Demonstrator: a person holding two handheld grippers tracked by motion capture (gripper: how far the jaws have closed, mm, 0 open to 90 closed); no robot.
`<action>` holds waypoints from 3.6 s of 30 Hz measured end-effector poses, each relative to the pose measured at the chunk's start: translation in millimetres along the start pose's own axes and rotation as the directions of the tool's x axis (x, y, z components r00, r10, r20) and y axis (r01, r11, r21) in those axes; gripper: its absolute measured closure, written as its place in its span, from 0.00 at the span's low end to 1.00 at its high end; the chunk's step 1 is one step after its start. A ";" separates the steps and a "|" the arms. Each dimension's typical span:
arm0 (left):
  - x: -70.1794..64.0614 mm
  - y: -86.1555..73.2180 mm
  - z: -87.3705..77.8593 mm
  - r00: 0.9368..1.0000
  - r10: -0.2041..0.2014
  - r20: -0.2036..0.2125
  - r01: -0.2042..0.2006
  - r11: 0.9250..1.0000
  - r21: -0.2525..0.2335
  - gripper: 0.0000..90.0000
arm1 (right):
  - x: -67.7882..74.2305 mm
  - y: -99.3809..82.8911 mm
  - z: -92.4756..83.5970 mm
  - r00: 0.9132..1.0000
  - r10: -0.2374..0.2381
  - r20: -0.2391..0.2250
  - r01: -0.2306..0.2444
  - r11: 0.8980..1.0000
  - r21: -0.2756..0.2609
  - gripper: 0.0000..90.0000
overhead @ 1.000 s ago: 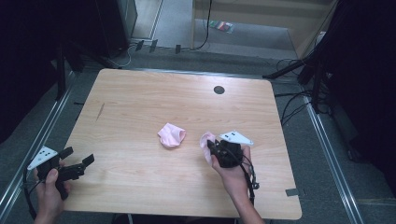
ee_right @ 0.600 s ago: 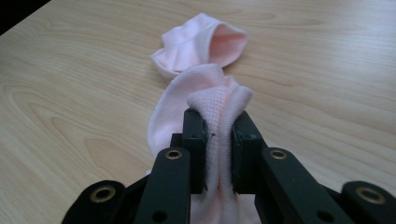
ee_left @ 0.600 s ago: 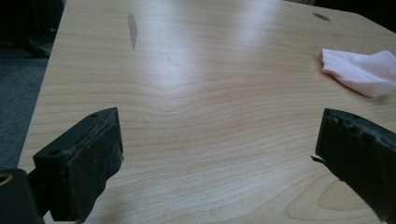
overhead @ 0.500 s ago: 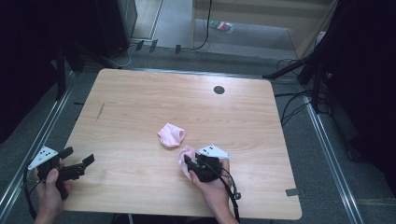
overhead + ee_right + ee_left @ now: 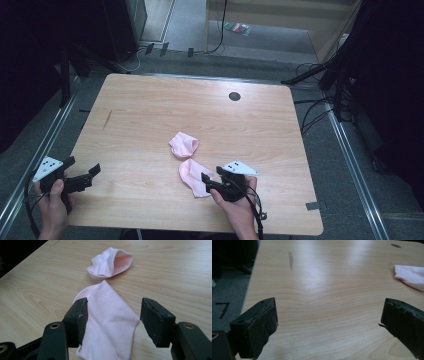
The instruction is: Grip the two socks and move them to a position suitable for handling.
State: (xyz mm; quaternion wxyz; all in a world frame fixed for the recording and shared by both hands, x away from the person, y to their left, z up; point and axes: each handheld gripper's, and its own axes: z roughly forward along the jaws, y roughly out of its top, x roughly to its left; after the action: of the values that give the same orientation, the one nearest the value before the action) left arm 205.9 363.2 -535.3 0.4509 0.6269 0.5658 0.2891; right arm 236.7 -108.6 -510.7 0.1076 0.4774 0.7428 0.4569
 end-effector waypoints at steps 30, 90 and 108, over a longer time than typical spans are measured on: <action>-175.7 13.4 73.0 0.973 0.087 0.212 -0.117 0.984 0.135 0.17 | 11.7 -26.1 -4.8 0.993 -0.099 -0.059 0.100 0.995 0.022 0.55; -162.3 19.0 73.7 0.853 0.097 0.513 -0.231 0.951 0.204 0.67 | -47.4 -35.2 -29.6 0.960 0.277 0.035 -0.270 0.955 -0.126 0.69; -158.3 2.1 72.9 0.902 0.088 0.423 -0.238 0.918 0.317 0.99 | -5.5 -35.4 15.1 0.988 -0.080 0.133 0.068 0.994 0.088 0.84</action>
State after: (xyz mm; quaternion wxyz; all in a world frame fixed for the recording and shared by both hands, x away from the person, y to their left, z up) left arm 240.0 192.3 -541.1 0.4080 0.7903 0.4495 0.0832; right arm 226.9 -108.9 -548.4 0.1551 0.4836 0.7692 0.3878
